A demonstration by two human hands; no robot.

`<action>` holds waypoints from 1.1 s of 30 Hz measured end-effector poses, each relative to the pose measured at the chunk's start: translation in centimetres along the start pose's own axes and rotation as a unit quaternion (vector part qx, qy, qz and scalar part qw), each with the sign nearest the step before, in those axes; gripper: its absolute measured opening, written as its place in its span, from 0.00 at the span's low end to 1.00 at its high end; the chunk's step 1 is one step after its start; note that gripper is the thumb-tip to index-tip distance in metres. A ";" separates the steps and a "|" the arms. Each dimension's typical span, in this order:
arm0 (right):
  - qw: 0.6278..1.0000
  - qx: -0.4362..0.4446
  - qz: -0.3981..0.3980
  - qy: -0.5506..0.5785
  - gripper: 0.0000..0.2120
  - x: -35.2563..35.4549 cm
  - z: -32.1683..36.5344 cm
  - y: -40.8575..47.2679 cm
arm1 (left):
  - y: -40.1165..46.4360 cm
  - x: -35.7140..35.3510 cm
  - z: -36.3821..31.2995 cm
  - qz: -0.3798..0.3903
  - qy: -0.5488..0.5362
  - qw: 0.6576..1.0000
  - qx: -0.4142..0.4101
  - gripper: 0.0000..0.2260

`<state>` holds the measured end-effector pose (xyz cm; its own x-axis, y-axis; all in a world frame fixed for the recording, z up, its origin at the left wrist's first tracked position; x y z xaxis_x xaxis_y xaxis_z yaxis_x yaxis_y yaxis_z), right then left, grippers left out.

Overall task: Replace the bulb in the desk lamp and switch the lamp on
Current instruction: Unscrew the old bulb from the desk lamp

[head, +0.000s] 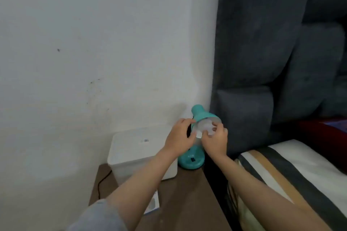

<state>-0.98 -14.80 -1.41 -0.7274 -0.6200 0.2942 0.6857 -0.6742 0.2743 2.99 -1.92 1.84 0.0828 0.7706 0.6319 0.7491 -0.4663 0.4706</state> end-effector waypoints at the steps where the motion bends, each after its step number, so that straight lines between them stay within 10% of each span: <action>1: 1.000 -0.016 -0.003 0.008 0.21 -0.1 0.0 0.1 | 0.4 -0.2 0.1 -0.013 -0.007 1.000 -0.002 0.17; 22: 0.989 0.011 -0.071 0.128 0.22 -3.4 -2.9 1.4 | 3.1 -2.8 1.6 -0.126 -0.096 0.987 0.015 0.12; 33: 0.970 -0.126 -0.104 0.183 0.25 -3.2 -3.5 1.4 | 3.2 -2.9 1.6 -0.132 -0.101 0.986 0.015 0.12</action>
<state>2.17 -15.16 -5.20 -0.8424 -0.5296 -0.0999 0.5276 -0.8482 0.0473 6.15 -4.93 0.53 0.0092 0.9359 0.3522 0.7805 -0.2269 0.5825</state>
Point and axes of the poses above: each hand's wrist, its own y-axis towards the middle knuckle, its own x-axis out of the back of the hand, z = x × y, the point moved 4 cm from there along y, towards the middle knuckle, and after that the axes turned 1 degree about -z, right-handed, at the moved point
